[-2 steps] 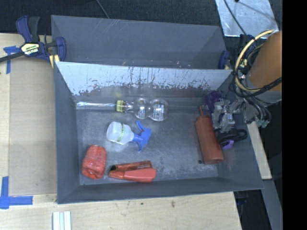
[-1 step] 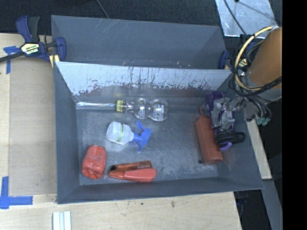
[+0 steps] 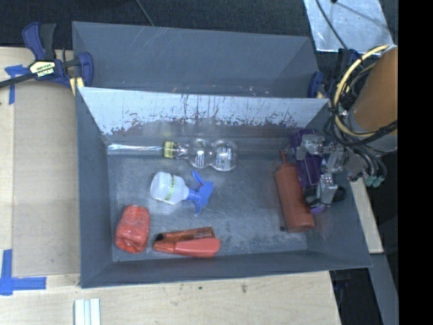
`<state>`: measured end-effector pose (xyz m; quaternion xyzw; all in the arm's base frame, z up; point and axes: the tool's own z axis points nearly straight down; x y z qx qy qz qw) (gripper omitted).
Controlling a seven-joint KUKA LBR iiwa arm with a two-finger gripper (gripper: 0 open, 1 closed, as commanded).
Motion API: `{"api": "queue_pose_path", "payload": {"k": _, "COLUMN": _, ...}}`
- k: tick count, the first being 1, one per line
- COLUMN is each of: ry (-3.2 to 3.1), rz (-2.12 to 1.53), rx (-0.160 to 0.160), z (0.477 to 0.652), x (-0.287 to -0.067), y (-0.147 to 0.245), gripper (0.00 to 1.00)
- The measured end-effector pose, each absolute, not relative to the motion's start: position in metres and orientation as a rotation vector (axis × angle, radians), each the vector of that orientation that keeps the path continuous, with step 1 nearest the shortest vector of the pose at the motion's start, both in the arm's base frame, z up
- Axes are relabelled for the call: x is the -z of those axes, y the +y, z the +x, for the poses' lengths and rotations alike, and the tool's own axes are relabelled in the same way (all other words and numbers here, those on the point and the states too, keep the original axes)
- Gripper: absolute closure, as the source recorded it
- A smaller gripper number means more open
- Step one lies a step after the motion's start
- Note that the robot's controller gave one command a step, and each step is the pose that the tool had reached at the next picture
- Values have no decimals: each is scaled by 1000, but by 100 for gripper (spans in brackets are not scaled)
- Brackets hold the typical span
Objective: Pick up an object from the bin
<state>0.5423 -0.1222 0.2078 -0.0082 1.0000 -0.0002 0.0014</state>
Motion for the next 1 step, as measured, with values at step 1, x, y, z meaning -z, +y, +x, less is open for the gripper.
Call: {"api": "queue_pose_path", "payload": {"k": 1, "ry": 3139, "rz": -27, "rx": 1, "z": 542, "x": -208, "y": -122, "gripper": 100}}
